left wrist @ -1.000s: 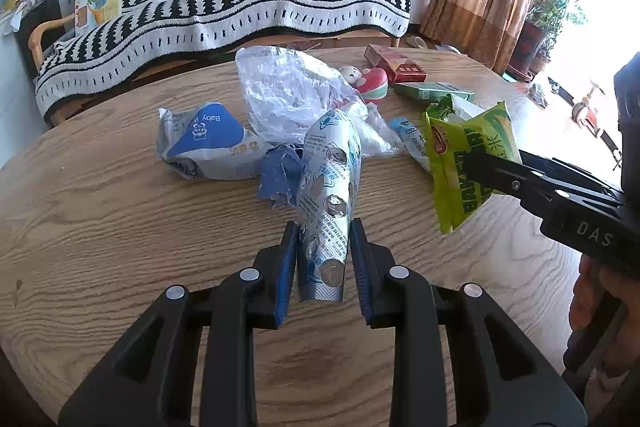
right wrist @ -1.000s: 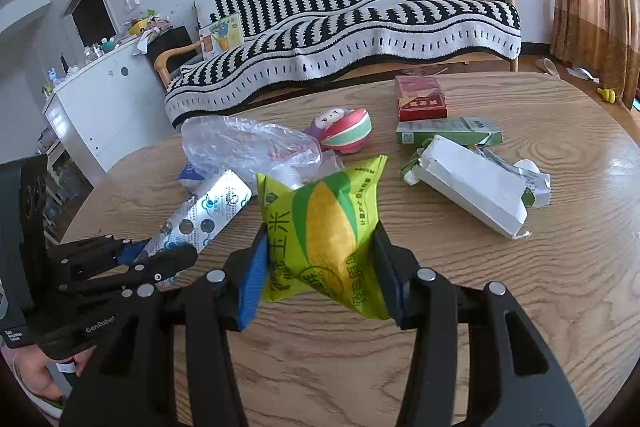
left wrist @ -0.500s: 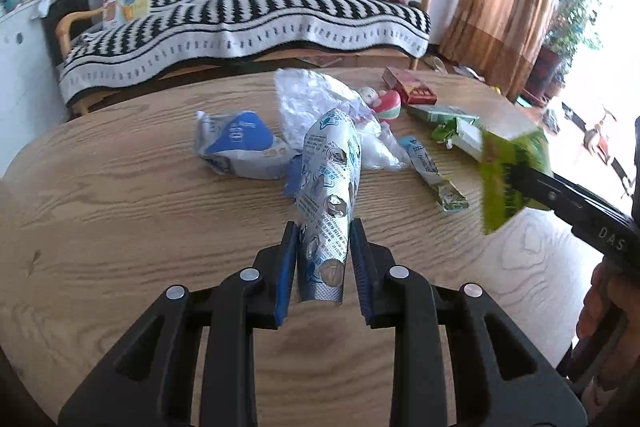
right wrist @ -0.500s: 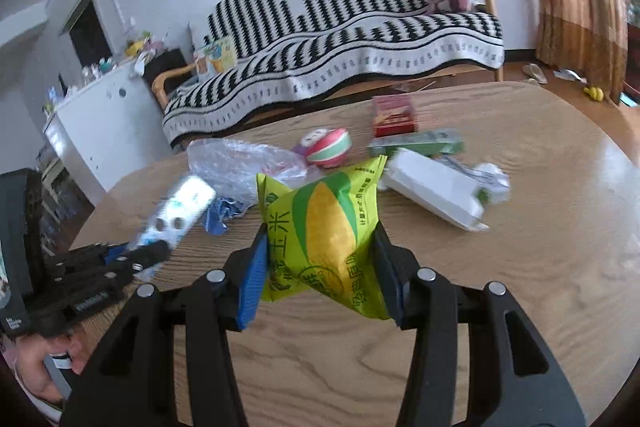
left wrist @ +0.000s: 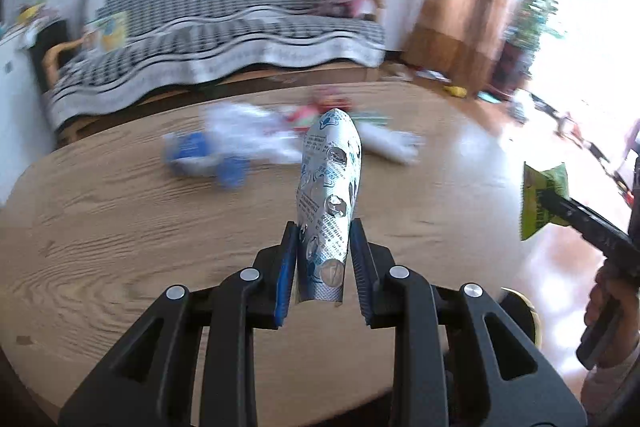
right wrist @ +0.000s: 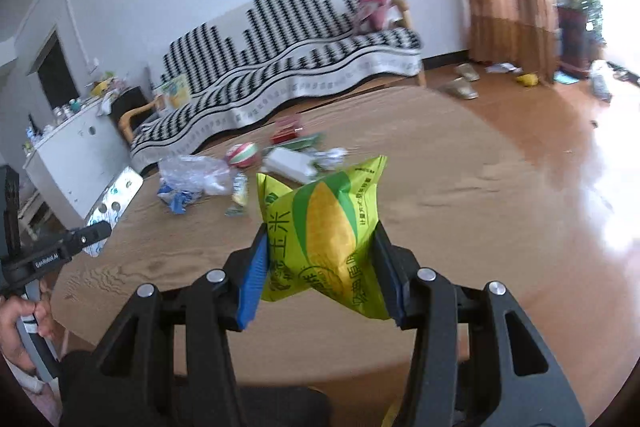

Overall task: Collect trash
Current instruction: 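Carry foil strip and snack bag over the bin and release both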

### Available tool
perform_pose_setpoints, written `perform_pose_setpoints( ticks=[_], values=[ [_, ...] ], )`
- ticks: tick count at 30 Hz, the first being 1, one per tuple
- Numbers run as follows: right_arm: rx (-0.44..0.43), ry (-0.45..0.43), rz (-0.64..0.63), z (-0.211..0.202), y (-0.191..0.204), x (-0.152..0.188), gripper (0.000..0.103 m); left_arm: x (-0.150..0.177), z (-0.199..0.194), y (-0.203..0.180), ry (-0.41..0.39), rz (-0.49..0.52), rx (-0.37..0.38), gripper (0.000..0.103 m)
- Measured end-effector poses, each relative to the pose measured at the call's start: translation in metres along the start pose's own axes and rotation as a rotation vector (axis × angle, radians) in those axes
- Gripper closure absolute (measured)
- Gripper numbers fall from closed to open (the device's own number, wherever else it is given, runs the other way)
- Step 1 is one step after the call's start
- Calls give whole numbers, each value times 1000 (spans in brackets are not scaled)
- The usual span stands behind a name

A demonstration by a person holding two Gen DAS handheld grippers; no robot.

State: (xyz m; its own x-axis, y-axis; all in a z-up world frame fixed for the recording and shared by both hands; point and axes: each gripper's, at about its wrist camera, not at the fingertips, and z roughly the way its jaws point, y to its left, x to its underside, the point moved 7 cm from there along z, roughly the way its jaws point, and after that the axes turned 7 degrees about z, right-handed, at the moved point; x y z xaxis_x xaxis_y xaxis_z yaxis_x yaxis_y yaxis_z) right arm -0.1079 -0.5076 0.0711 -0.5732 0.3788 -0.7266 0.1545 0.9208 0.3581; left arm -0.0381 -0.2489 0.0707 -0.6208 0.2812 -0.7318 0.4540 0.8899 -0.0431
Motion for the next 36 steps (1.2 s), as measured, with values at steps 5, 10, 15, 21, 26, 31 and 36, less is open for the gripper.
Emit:
perform_pose_setpoints(
  ticks=[5, 10, 15, 21, 26, 31, 36],
  values=[
    [70, -11, 49, -60, -59, 20, 54, 5, 8, -100, 37, 99, 178, 77],
    [145, 32, 109, -89, -121, 63, 54, 43, 35, -198, 173, 192, 351, 77],
    [184, 166, 247, -78, -185, 134, 54, 102, 79, -271, 367, 297, 413, 77],
    [184, 215, 324, -65, -211, 162, 54, 126, 100, -292, 449, 336, 409, 77],
    [180, 239, 330, -58, -213, 167, 54, 132, 111, -290, 476, 325, 414, 77],
    [213, 233, 350, -54, -218, 165, 17, 139, 121, -296, 505, 340, 446, 48],
    [319, 214, 477, -63, -247, 160, 7, 122, 110, -292, 409, 364, 420, 7]
  ],
)
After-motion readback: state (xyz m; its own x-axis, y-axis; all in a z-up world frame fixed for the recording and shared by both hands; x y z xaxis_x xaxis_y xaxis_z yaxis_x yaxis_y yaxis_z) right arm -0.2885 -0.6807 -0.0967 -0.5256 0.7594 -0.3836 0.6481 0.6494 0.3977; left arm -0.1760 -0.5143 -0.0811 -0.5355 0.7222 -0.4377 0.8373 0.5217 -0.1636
